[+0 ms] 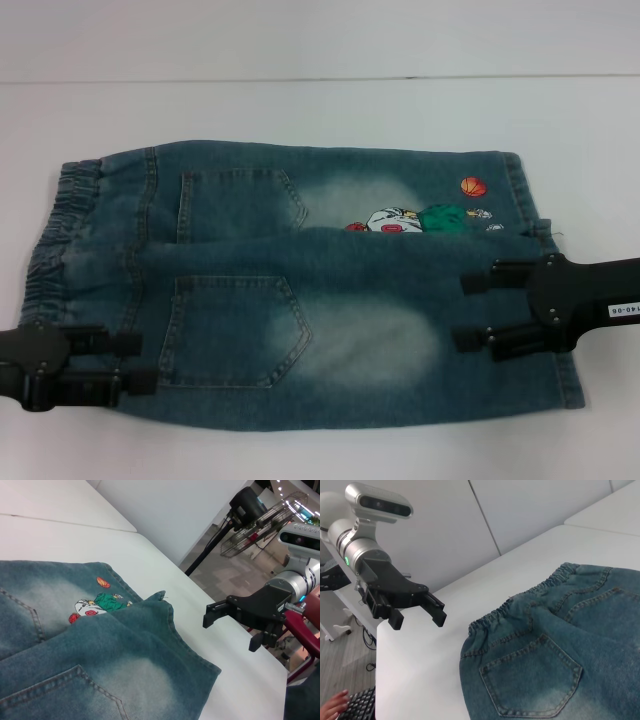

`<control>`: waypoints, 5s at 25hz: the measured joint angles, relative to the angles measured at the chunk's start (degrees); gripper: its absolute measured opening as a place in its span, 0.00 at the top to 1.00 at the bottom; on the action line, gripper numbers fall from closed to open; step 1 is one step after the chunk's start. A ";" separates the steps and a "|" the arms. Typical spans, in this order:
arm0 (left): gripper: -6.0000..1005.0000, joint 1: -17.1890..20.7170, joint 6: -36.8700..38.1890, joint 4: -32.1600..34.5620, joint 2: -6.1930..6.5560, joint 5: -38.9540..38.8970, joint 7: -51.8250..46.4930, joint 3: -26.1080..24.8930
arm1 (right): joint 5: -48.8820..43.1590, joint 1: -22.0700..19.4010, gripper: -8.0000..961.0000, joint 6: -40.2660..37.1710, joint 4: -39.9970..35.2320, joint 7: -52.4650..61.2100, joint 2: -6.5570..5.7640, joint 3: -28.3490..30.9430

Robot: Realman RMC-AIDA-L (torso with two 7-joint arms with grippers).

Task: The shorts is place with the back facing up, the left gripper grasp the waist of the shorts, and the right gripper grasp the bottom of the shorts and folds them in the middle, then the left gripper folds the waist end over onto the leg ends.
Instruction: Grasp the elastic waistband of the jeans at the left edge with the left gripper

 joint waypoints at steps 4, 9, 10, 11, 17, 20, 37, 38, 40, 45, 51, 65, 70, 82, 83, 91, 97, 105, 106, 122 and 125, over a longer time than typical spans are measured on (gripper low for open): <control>0.22 0.00 -0.05 0.01 0.00 0.00 0.00 0.02 | 0.00 0.00 0.02 -0.01 0.00 0.00 0.03 0.00; 0.22 -0.10 -0.05 0.03 0.00 0.00 -0.98 0.02 | 0.01 0.00 0.02 -0.02 0.00 -0.04 0.24 -0.07; 0.22 -0.16 -0.07 0.12 0.02 0.00 -1.52 -0.05 | 0.00 0.00 0.02 -0.02 0.00 -0.07 0.28 -0.08; 0.22 -0.26 -0.10 0.29 0.14 0.00 -2.45 -0.21 | 0.00 0.00 0.02 -0.02 0.00 -0.09 0.28 -0.08; 0.22 -2.44 -1.20 2.22 2.52 1.99 -16.14 -2.97 | 0.00 0.13 0.02 0.04 -0.09 -0.28 0.26 -0.09; 0.23 -5.13 -1.65 2.57 4.28 6.13 -24.72 -5.61 | 0.00 0.32 0.02 0.53 -0.27 -0.06 0.26 -0.12; 0.23 -14.99 -13.26 -4.24 8.18 31.68 -43.32 -5.58 | -3.04 2.49 0.02 2.78 -0.54 -1.07 1.03 -0.36; 0.23 -15.08 -13.62 -4.35 8.16 32.21 -43.36 -5.45 | -3.05 2.54 0.02 2.86 -0.54 -1.23 1.06 -0.36; 0.23 -15.19 -14.61 -4.50 7.99 33.84 -43.52 -5.04 | -3.06 2.75 0.02 3.02 -0.54 -1.36 1.12 -0.36; 0.23 -14.75 -17.10 -4.55 7.57 35.74 -44.55 -3.55 | -3.10 3.36 0.02 3.62 -0.52 -1.40 1.20 -0.34; 0.23 -14.76 -17.89 -5.29 7.26 35.84 -44.75 -2.95 | -3.69 3.92 0.02 3.77 -0.35 -1.41 1.29 -0.34; 0.24 -14.83 -20.45 -6.66 6.72 36.03 -44.88 -1.38 | -3.69 4.04 0.02 3.77 -0.13 -1.41 1.32 -0.34; 0.24 -14.79 -20.68 -6.74 6.65 36.04 -44.84 -1.39 | -3.69 3.95 0.02 3.76 -0.09 -1.41 1.32 -0.34; 0.24 -15.09 -20.95 -7.34 6.47 36.04 -44.68 -0.86 | -3.69 4.02 0.02 3.78 -0.08 -1.44 1.40 -0.35; 0.24 -15.09 -20.99 -7.40 6.40 36.04 -44.64 -0.86 | -3.69 4.02 0.02 3.79 -0.08 -1.45 1.41 -0.34; 0.24 -15.59 -20.68 -7.55 6.00 35.45 -44.48 -0.98 | -3.69 4.04 0.02 3.85 -0.09 -1.48 1.40 -0.35; 0.24 -16.14 -20.79 -7.56 5.97 35.24 -44.45 -1.26 | -3.69 3.99 0.02 3.79 -0.27 -1.50 1.40 -0.35; 0.25 -16.26 -19.93 -7.16 5.97 35.17 -44.38 -0.98 | -3.69 3.97 0.02 3.80 -0.40 -1.30 1.40 -0.35; 0.25 -16.26 -19.80 -7.15 5.97 35.17 -44.38 -0.91 | -3.69 3.99 0.02 3.84 -0.38 -1.29 1.40 -0.35; 0.56 -16.28 -23.45 -7.23 4.42 35.15 -42.42 -0.67 | -3.69 4.31 0.02 3.96 -0.45 -1.32 1.41 0.01; 0.68 -16.28 -23.52 -7.30 4.42 35.15 -42.13 -0.68 | -3.69 4.31 0.02 3.99 -0.45 -1.30 1.41 0.04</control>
